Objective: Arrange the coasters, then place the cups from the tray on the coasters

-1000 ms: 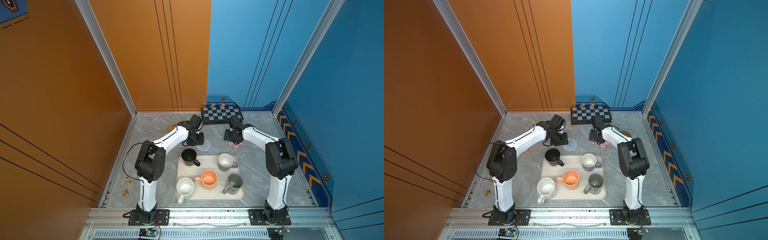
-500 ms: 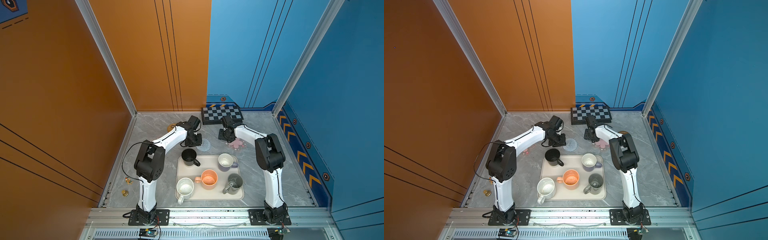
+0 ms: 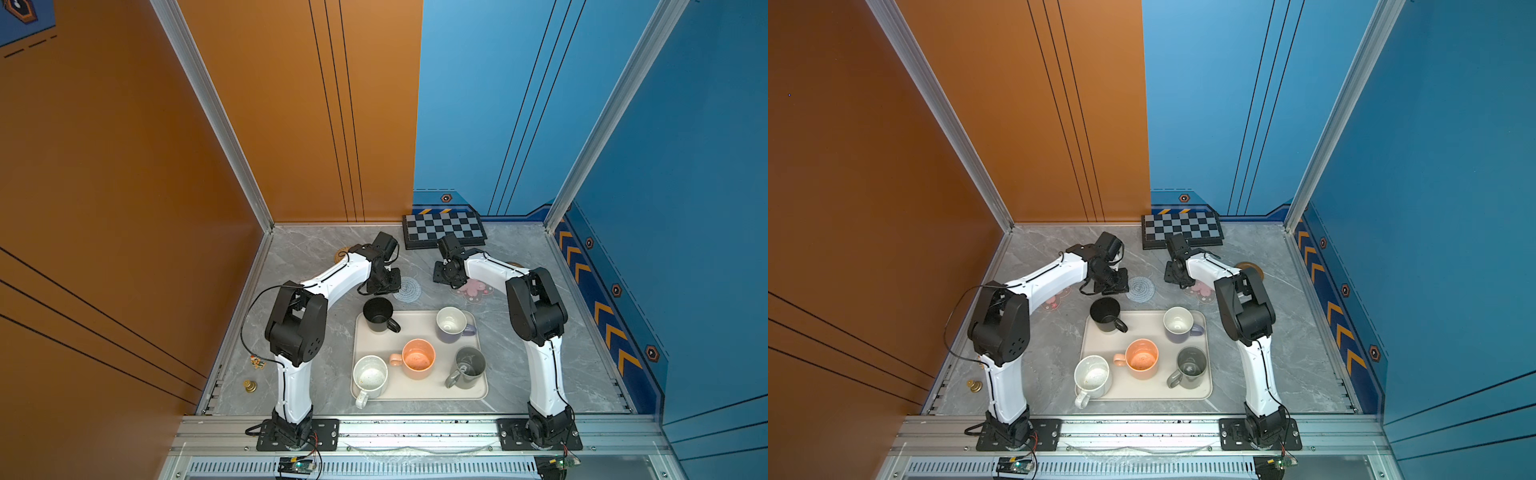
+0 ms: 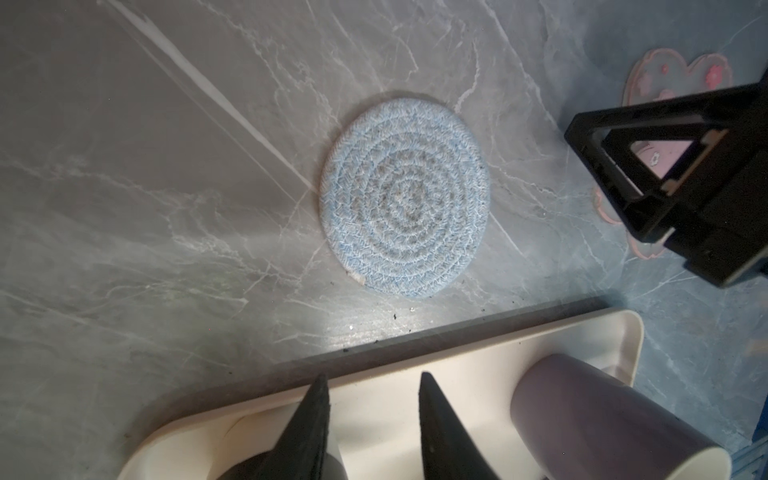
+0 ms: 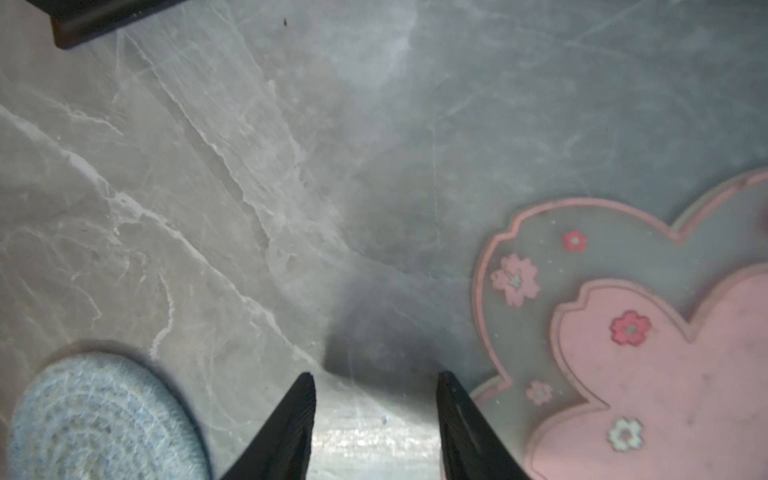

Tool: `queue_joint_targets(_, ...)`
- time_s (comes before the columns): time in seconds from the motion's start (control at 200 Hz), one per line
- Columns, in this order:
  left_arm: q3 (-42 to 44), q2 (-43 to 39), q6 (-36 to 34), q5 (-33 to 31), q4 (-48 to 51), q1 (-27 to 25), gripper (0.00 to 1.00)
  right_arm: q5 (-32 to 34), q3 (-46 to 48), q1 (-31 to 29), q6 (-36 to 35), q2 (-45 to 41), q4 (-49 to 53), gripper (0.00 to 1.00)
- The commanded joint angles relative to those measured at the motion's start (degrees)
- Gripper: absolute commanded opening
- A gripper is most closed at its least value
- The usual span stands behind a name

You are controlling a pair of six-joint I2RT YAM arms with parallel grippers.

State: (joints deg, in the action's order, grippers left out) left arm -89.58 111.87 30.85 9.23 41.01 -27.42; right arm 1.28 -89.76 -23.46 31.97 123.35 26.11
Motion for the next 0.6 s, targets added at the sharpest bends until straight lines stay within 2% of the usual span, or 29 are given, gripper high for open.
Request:
queue_joint_targets(0.0,0.81,-2.05,-1.29,-0.56,1.13,0.44,0.37,0.42,3.56,0.48,1.08,-1.82,3.37,0.50)
queue_joint_targets(0.275,1.24,-2.90,-1.06,-0.48,1.16,0.50,0.37,0.20,7.42,0.92,0.17,-4.09,4.02,0.50)
queue_joint_targets(0.596,1.78,-3.85,-0.56,-0.51,1.17,0.59,0.37,2.42,10.13,1.66,-2.09,-11.94,6.47,0.51)
